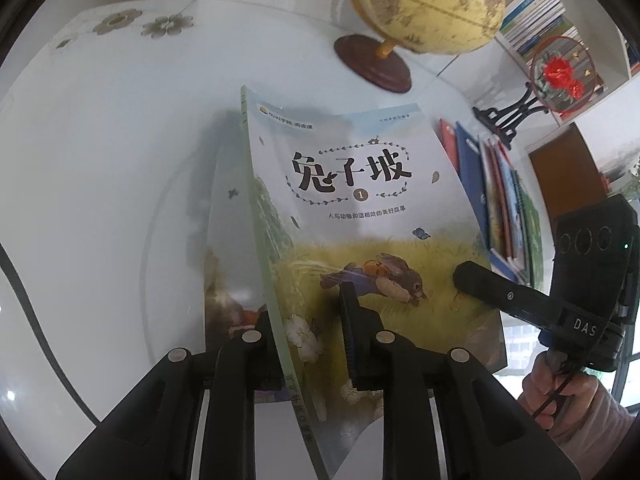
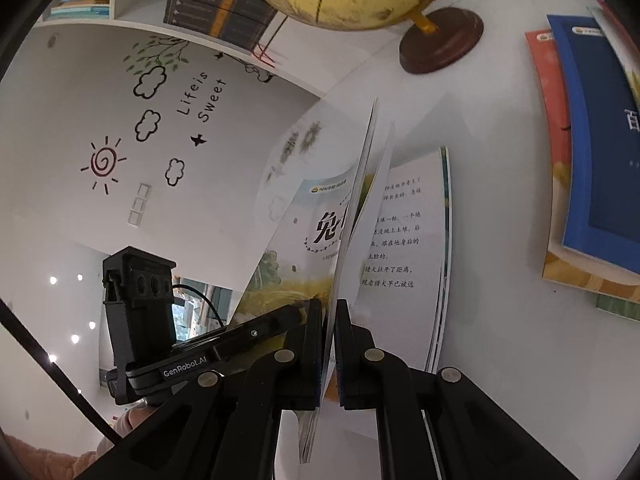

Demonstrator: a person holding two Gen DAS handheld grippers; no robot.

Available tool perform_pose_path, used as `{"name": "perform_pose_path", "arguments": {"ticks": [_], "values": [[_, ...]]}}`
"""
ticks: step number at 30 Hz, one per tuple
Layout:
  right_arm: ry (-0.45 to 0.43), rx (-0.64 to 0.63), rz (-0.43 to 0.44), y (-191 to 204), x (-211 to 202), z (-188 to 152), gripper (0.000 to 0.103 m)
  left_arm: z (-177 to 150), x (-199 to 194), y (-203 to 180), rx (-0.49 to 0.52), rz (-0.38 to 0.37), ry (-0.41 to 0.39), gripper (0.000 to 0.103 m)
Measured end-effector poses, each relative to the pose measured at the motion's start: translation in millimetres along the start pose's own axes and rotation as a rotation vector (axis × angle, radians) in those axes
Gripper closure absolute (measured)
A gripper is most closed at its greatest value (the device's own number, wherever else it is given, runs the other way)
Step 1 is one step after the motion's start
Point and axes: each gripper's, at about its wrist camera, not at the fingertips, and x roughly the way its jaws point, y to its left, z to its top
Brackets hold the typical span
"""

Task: Organize books
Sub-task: 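Carry the yellow-grass book beside the globe and open the right gripper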

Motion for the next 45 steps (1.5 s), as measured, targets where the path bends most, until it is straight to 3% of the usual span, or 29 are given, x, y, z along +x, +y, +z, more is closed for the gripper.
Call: {"name": "perform_pose_path", "arguments": {"ticks": [13,26,33,37,40,42,44,45], "values": [[0.042,0.040,-0.063,-16.2,22.3,-6.0,0.097,-2.2,19.7,22.3,-0.040,0.041,0.053,0.068],[0.033,0.089,-0.094,-22.4,22.4,-6.2,0.097,1.4,16.8,23.9,-0.107,0.099,0.064,0.067],[0.046,0.110,-0.116,-26.9,24.1,-9.3,0.094,1.5,11.0,27.5,-0.075,0.208,0.069,0.067],[0.077,0.154,-0.149,-31.4,25.8,-8.8,0.094,2.8,8.6,40.9,-0.150,0.155,0.075,0.067],[0.082,0.177,-0.169,-30.4,25.0,-7.9,0.094,3.4,2.9,42.8,-0.167,0.174,0.055,0.067],[0.076,0.153,-0.220,-25.6,19.9,-7.1,0.091,4.2,0.2,42.3,-0.175,0.174,0.048,0.067],[0.062,0.109,-0.279,-20.4,13.7,-6.0,0.068,3.0,-1.1,41.5,-0.176,0.175,0.051,0.067],[0.054,0.094,-0.294,-19.0,10.5,-5.5,0.063,2.9,-0.8,40.5,-0.173,0.178,0.054,0.067]]}}
